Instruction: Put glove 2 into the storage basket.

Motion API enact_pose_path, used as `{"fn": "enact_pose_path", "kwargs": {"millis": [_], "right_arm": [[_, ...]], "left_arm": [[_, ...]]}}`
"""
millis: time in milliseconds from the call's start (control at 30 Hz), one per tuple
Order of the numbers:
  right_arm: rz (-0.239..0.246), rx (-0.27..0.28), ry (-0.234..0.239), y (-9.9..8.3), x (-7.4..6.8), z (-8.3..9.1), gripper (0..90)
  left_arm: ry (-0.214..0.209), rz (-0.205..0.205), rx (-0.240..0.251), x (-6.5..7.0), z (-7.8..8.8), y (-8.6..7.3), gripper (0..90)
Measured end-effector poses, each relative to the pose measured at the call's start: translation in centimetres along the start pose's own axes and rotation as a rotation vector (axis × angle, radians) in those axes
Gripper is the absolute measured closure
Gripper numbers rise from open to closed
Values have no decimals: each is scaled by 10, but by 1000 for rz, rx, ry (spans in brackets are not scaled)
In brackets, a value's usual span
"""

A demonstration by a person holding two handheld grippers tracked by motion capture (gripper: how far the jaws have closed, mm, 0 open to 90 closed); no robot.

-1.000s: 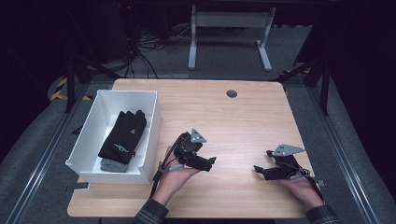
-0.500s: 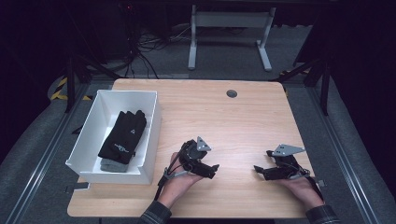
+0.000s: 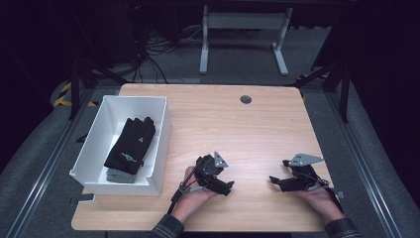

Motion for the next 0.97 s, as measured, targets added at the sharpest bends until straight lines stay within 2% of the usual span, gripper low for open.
{"fn": "enact_pose_path", "kwargs": {"millis": [200, 533, 967], "right_arm": [[0, 0, 0, 0, 0, 0, 153], [0, 0, 1, 0, 0, 0, 153], [2, 0, 0, -1, 0, 1, 154]], "left_arm": [[14, -21, -15, 2, -8, -3, 55], [-4, -35, 35, 1, -11, -8, 8], [-25, -59, 31, 2, -10, -8, 6]]}}
Point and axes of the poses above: each handheld gripper's, and its own axes: z roughly backward along the jaws, y roughly out of its top, x roughly to its right, the point moved 2 cm from there along -z, roughly forward along the jaws, and after that the axes turned 5 degrees about -x, right-handed, at the moved point
